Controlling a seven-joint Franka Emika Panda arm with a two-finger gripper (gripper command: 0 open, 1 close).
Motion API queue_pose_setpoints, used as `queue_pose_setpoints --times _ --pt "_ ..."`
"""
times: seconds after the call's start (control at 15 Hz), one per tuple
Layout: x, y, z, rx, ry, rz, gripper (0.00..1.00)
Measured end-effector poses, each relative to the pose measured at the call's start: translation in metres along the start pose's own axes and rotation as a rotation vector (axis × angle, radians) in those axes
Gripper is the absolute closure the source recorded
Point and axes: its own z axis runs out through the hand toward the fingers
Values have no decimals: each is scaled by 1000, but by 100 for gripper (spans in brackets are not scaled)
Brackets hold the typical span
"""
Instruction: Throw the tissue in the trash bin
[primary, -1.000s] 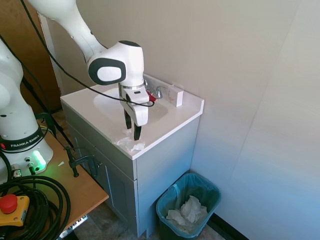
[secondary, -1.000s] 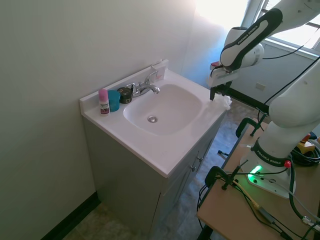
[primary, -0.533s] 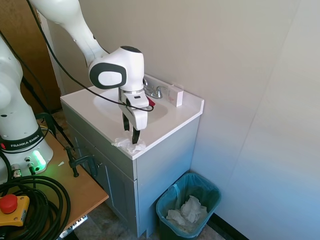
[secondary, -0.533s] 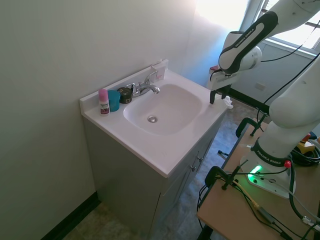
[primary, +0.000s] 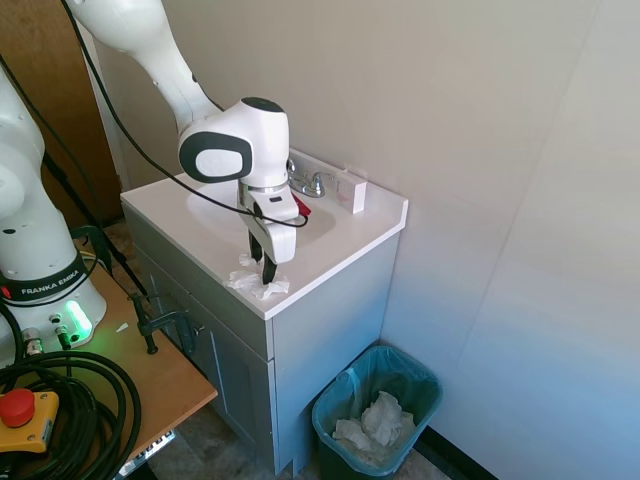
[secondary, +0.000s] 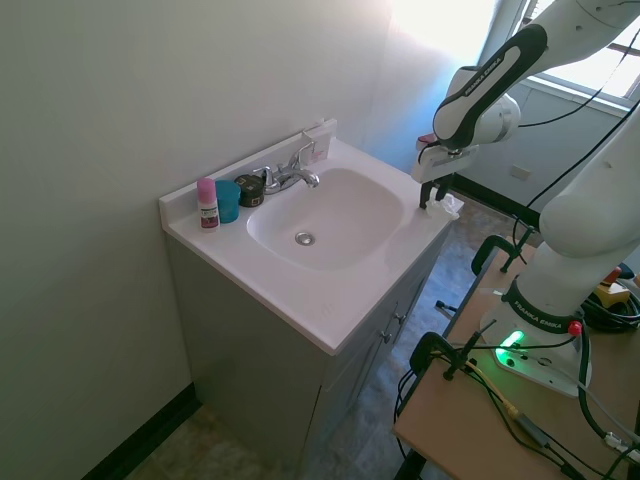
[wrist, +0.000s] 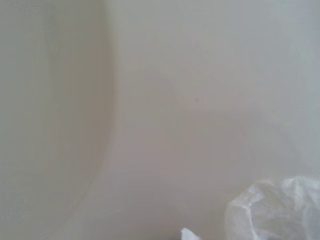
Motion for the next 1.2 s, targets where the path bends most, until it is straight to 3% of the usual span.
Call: queue_pose_setpoints --times 0.8,1.0,1.2 --pt "-4 -10 -1 30 -3 -20 100" --pt "-2 -19 -20 99 -9 -21 100" --pt "21 -17 -79 227 37 46 100"
